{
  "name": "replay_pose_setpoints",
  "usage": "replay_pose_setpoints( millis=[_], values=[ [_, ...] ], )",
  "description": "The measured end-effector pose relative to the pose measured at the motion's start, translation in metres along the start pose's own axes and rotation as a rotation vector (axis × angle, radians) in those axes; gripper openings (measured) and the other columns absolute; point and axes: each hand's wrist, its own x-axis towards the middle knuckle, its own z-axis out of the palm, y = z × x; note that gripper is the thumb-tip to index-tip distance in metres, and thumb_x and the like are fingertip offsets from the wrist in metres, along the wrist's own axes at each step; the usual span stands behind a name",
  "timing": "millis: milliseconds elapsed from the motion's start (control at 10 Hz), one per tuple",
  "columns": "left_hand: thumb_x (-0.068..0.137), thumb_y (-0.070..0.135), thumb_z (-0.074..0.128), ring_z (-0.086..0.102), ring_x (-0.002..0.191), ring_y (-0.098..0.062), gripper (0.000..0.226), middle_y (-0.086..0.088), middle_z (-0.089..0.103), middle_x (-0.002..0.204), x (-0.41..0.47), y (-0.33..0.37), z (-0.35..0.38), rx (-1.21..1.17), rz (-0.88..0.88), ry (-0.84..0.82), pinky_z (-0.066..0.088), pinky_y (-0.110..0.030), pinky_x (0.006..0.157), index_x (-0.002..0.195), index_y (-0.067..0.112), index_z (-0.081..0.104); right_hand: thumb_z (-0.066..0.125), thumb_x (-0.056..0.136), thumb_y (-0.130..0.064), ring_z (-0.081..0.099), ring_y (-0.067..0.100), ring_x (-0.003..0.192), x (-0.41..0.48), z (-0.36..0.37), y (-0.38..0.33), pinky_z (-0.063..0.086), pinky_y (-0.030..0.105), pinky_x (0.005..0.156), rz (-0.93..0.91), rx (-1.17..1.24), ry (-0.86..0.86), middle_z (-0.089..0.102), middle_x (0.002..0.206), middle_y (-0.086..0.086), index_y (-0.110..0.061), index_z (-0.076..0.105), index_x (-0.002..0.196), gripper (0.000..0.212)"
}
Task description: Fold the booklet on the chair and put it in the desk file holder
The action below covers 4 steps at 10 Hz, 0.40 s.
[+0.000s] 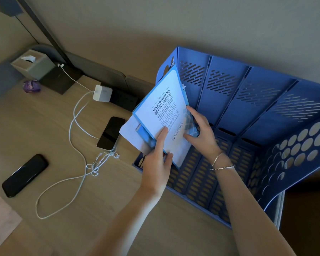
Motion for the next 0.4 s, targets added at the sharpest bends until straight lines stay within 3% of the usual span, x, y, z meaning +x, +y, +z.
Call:
replay_pose_setpoints(
  millis=[100,200,300,400],
  values=[
    [0.093,0.011,0.062,0.070,0.097,-0.011,0.072,-0.003,0.068,0.120,-0.002,0.003,-0.005,-0.029,-0.002,-0.021,0.058,-0.027,0.083,0.148,0.040,0.025,0.070,0.078,0.005,0.038,-0.018,0.120,-0.003,-0.003,-0.004,0.034,0.014,0.108,0.003,-0.034,0.012,0.047,0.136,-0.001,-0.036,0.037,0.149,0.088],
    [0.097,0.015,0.057,0.071,0.085,-0.015,0.066,-0.008,0.073,0.095,-0.006,0.007,-0.012,-0.031,-0.008,-0.043,0.060,-0.037,0.079,0.148,0.040,0.025,0.068,0.078,0.006,0.035,-0.027,0.116,-0.009,-0.006,-0.008,0.028,-0.002,0.100,0.000,-0.093,0.058,0.046,0.136,-0.003,-0.035,0.038,0.149,0.087],
    [0.100,0.022,0.048,0.064,0.075,-0.018,0.057,-0.004,0.065,0.075,-0.011,0.017,-0.027,0.086,0.058,-0.054,0.056,-0.041,0.069,0.149,0.038,0.023,0.066,0.082,0.003,0.041,-0.023,0.114,-0.020,-0.014,-0.021,0.032,-0.001,0.098,0.028,-0.082,0.137,0.047,0.133,-0.007,-0.031,0.043,0.146,0.076],
    [0.101,0.024,0.043,0.059,0.071,-0.020,0.050,-0.001,0.063,0.077,-0.019,0.024,-0.047,0.200,0.112,-0.036,0.053,-0.042,0.060,0.149,0.031,0.031,0.065,0.086,-0.002,0.049,-0.001,0.114,-0.040,-0.016,-0.034,0.042,0.019,0.099,0.033,-0.096,0.287,0.054,0.126,-0.009,-0.023,0.052,0.139,0.058]
  ],
)
